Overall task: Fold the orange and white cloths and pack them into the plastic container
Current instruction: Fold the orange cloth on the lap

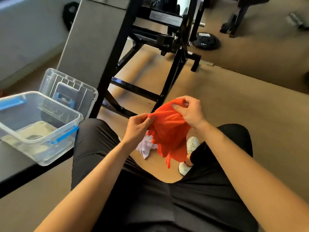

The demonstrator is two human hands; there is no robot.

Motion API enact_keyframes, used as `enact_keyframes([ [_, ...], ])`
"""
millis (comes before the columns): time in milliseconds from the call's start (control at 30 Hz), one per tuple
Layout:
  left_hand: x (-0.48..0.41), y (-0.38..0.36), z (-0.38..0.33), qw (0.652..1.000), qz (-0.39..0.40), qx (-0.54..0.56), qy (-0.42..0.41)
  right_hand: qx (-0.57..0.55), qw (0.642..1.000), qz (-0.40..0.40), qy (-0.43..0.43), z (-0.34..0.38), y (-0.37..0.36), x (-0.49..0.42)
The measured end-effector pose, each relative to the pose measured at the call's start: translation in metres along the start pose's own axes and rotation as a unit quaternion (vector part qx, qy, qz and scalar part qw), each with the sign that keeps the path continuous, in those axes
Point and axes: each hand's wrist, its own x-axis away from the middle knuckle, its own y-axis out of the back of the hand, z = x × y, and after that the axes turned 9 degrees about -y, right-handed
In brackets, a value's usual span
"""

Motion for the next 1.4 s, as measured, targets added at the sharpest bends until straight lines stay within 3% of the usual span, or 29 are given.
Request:
enact_keyframes([
  [100, -0.003, 0.013, 0.008, 0.997, -0.052, 0.039, 0.043, 0.048, 0.995, 0.067, -0.050, -0.028, 0.009, 0.008],
  [267, -0.006, 0.026, 0.028, 0.981, -0.136, 0.051, 0.132, 0.180, 0.958, 0.194, -0.106, -0.082, 0.003, 0.028],
  [367, -0.009, 0.033, 0.032, 0.982, -0.150, 0.039, 0.105, 0.156, 0.969, 0.165, -0.094, -0.085, 0.008, 0.022],
  [467, -0.003, 0.031, 0.034, 0.992, -0.097, 0.012, 0.085, 0.120, 0.980, 0.134, -0.089, -0.076, 0.015, 0.018],
  [567, 0.006, 0.017, 0.037, 0.997, 0.009, -0.038, 0.059, 0.072, 0.986, 0.136, -0.070, -0.065, 0.010, 0.025],
  [700, 0.015, 0.001, 0.045, 0.979, 0.173, -0.100, 0.027, 0.021, 0.988, 0.149, -0.022, -0.039, 0.006, 0.029],
  [767, 0.018, -0.005, 0.045, 0.975, 0.203, -0.090, 0.022, 0.002, 0.989, 0.145, -0.001, -0.024, 0.005, 0.030],
  [833, 0.021, -0.010, 0.044, 0.981, 0.173, -0.086, -0.011, -0.010, 0.991, 0.136, 0.015, -0.013, 0.005, 0.031],
  [933, 0.020, -0.005, 0.042, 0.994, 0.060, -0.090, -0.035, -0.001, 0.996, 0.089, 0.022, -0.014, 0.009, 0.026],
  [1033, 0.018, 0.005, 0.032, 0.998, -0.022, -0.051, -0.016, 0.113, 0.993, -0.024, 0.007, -0.036, 0.014, 0.021],
  [1133, 0.020, 0.006, 0.024, 0.998, -0.059, -0.014, 0.017, 0.208, 0.974, -0.051, -0.068, -0.066, 0.002, 0.030],
  [1233, 0.021, 0.006, 0.022, 0.998, -0.061, 0.008, 0.033, 0.186, 0.981, -0.023, -0.057, -0.074, -0.013, 0.040],
  [1400, 0.024, 0.006, 0.019, 0.998, 0.024, 0.031, 0.040, 0.077, 0.980, 0.183, 0.008, -0.033, -0.031, 0.053],
])
